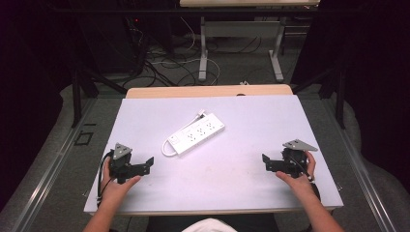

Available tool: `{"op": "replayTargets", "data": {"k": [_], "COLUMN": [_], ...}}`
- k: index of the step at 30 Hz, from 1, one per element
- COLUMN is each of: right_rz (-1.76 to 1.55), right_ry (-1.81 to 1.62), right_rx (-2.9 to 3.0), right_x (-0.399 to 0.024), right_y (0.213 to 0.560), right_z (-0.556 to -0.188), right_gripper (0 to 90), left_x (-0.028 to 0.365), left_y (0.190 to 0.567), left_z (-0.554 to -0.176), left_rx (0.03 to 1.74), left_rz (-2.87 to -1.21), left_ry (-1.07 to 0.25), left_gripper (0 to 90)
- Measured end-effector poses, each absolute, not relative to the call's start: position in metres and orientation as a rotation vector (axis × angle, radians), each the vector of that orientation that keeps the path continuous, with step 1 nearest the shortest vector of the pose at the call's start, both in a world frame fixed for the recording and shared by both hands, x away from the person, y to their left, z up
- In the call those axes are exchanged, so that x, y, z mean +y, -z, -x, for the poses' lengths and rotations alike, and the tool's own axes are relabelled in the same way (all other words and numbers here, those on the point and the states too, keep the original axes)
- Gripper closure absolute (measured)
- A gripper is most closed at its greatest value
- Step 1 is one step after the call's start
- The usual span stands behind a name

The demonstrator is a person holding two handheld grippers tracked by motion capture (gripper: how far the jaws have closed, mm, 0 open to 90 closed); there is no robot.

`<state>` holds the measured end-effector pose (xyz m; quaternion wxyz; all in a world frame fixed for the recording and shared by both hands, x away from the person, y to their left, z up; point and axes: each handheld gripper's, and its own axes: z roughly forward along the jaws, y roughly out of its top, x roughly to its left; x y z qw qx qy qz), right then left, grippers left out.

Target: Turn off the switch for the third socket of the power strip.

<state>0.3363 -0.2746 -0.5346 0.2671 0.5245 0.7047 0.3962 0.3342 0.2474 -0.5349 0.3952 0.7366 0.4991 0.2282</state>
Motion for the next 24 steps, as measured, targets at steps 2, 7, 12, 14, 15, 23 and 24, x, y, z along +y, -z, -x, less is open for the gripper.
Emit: {"op": "replayTargets", "data": {"k": [2, 7, 12, 14, 15, 23, 24], "right_rz": [-1.411, -1.416, -1.429, -1.433, -1.44, -1.45, -1.449], "right_ry": [-1.067, -1.07, -1.068, -1.076, -1.077, -1.087, -1.088], "right_rx": [1.91, 1.9, 1.887, 1.893, 1.89, 1.859, 1.853], "right_x": [-0.275, -0.276, -0.277, -0.277, -0.277, -0.28, -0.279], "right_y": [0.535, 0.534, 0.535, 0.536, 0.536, 0.534, 0.534], "right_z": [-0.336, -0.336, -0.337, -0.339, -0.339, -0.339, -0.338], "right_gripper": [0.0, 0.0, 0.0, 0.0, 0.0, 0.2, 0.5], "left_x": [0.246, 0.245, 0.245, 0.244, 0.242, 0.235, 0.235], "left_y": [0.535, 0.536, 0.537, 0.537, 0.535, 0.529, 0.529], "left_z": [-0.334, -0.336, -0.338, -0.338, -0.337, -0.329, -0.329], "left_rx": [1.261, 1.266, 1.275, 1.287, 1.282, 1.261, 1.261], "left_rz": [-1.861, -1.868, -1.864, -1.856, -1.861, -1.875, -1.875], "left_ry": [-0.587, -0.58, -0.572, -0.558, -0.546, -0.541, -0.541], "left_gripper": [3.7, 4.1, 5.2, 6.2, 6.8, 11.2, 11.5]}}
